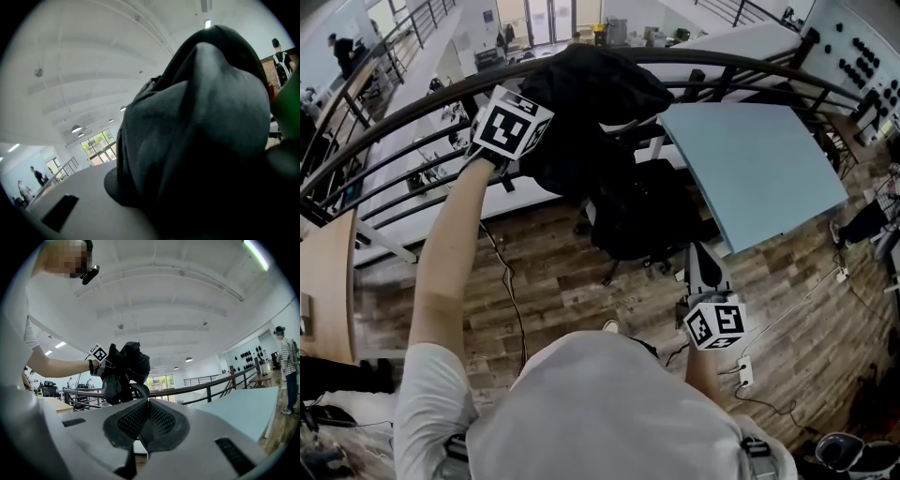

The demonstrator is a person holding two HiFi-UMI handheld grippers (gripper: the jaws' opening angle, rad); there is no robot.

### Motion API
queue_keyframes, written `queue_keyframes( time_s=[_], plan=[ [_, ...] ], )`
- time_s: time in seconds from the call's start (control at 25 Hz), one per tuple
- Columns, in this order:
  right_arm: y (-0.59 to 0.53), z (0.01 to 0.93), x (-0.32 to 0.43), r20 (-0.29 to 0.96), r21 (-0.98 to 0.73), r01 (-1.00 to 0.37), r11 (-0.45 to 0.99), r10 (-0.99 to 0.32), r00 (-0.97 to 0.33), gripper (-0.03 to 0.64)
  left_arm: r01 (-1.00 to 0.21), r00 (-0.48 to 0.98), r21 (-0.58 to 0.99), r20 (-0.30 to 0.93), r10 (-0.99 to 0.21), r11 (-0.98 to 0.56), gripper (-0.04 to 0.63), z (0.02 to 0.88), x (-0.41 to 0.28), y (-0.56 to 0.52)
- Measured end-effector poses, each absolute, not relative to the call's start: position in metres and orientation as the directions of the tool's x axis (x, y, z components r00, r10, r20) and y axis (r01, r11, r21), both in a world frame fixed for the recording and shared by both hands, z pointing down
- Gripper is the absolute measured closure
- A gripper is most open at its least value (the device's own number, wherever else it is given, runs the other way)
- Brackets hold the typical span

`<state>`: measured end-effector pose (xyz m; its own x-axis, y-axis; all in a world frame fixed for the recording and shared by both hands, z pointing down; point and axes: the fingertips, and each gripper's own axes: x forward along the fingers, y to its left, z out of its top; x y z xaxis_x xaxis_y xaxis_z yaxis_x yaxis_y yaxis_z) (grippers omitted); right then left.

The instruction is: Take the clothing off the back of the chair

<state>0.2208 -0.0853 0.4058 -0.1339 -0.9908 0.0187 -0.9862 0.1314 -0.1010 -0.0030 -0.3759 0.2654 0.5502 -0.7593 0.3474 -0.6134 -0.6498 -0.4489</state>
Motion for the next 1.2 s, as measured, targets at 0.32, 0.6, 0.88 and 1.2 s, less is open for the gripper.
queue_keyframes(
  time_s=[0.32, 0.6, 0.88, 1.2],
  plan=[
    [-0.101, 0.388, 0.211, -0.011, -0.071, -0.979, 0.192, -0.981, -0.191, 0.597, -0.708, 0.583, -0.298, 0.265, -0.768, -0.64, 0.48, 0.25, -0.017, -0.364],
    [-0.117, 0.369, 0.225, -0.05, -0.031, -0.981, 0.191, -0.981, -0.189, 0.597, -0.769, 0.572, -0.206, 0.199, -0.796, -0.605, 0.48, 0.242, -0.042, -0.36],
    [-0.135, 0.352, 0.253, -0.08, 0.005, -0.99, 0.141, -0.987, -0.141, 0.597, -0.827, 0.526, -0.177, 0.091, -0.846, -0.533, 0.48, 0.227, -0.068, -0.35],
    [-0.155, 0.339, 0.27, -0.096, 0.039, -0.991, 0.124, -0.987, -0.127, 0.597, -0.87, 0.466, -0.184, -0.008, -0.885, -0.457, 0.48, 0.228, -0.099, -0.34]
  ],
)
